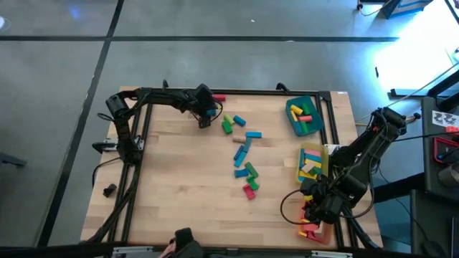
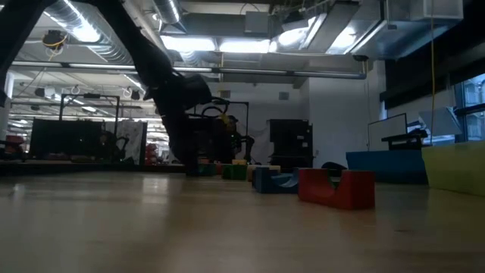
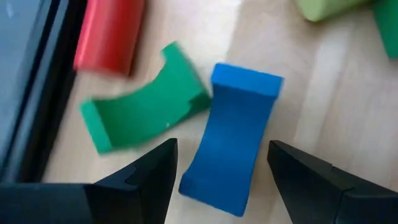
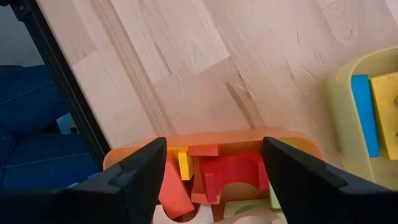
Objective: Sort blocks by size
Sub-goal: Put the blue arch block into the orange bin
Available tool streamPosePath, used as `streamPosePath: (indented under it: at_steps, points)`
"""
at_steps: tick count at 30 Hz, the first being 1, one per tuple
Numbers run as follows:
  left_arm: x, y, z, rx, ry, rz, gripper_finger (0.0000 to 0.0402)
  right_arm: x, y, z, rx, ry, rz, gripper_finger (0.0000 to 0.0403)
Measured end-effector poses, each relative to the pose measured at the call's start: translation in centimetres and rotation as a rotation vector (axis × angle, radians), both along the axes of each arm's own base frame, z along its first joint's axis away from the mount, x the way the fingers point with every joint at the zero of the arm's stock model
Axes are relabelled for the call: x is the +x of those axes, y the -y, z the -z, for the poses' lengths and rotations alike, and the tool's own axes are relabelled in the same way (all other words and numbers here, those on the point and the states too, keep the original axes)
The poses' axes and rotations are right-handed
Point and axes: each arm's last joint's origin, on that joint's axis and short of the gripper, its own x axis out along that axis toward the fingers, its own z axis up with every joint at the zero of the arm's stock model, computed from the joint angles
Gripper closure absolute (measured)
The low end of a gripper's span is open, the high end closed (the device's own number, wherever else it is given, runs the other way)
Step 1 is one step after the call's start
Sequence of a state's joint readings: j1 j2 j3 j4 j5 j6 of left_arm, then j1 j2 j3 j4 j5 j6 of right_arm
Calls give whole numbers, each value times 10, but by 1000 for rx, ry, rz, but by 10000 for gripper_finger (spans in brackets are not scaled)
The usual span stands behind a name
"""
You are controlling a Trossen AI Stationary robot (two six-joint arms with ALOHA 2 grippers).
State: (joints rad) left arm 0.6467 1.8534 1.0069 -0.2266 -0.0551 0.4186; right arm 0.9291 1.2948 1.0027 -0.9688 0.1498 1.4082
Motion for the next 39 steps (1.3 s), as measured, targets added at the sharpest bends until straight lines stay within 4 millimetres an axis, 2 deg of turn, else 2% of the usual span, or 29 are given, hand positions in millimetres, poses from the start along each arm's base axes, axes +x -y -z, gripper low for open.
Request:
streamPosePath:
  at_steps: [3,6,15,21,32,39]
  points:
    - [-4,-2,1,-81,47,-165,163,0,0,0,0,0,0,139]
    - [-8,-4,3,-176,89,-253,163,0,0,0,0,1,0,139]
    - [-5,-6,2,-178,143,-240,163,0,0,0,1,1,0,139]
    - [-2,-6,1,-204,193,-347,163,0,0,0,1,1,0,139]
    - [-1,-7,1,-184,201,-333,163,0,0,0,1,1,0,139]
    - [-3,-1,2,-165,101,-213,163,0,0,0,1,1,0,139]
